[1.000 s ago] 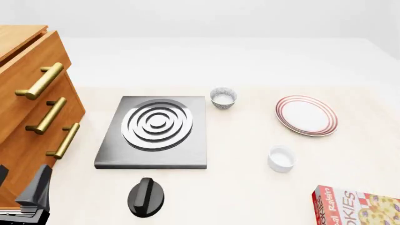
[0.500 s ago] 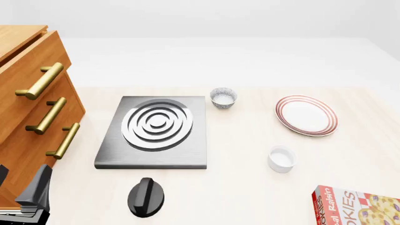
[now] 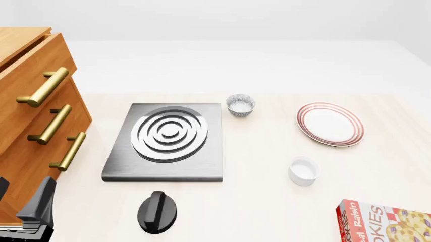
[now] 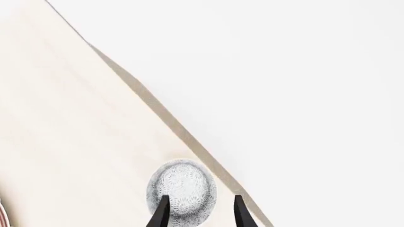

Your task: Pick the akita bowl next to the cookies box and place it on the plate.

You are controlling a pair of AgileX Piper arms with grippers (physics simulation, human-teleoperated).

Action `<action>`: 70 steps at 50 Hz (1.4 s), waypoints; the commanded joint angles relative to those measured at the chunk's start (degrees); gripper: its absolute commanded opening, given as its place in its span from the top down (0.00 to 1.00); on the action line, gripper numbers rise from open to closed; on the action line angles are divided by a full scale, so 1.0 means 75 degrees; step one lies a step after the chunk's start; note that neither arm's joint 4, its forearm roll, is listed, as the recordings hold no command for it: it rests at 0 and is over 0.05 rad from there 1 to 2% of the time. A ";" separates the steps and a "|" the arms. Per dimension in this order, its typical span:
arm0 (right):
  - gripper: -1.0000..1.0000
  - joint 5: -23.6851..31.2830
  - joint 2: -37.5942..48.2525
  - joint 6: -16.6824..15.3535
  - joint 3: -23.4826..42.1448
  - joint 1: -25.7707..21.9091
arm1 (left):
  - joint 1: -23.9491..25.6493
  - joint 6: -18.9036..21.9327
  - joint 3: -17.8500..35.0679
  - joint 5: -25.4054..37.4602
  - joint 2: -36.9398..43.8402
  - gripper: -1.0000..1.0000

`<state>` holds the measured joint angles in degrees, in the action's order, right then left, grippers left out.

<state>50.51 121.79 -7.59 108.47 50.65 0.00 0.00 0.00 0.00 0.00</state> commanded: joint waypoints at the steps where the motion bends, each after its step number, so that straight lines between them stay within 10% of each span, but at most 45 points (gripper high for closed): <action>1: 0.00 -0.0281 0.0276 -0.0114 -0.0189 0.0032 | 0.0000 0.0000 0.0000 0.0000 0.0000 0.00; 70: 0.00 -0.1398 0.1096 -0.0454 -0.1279 0.0147 | 0.0000 0.0000 0.0000 0.0000 0.0000 0.00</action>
<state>40.77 129.12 -10.71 99.32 51.84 0.00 0.00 0.00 0.00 0.00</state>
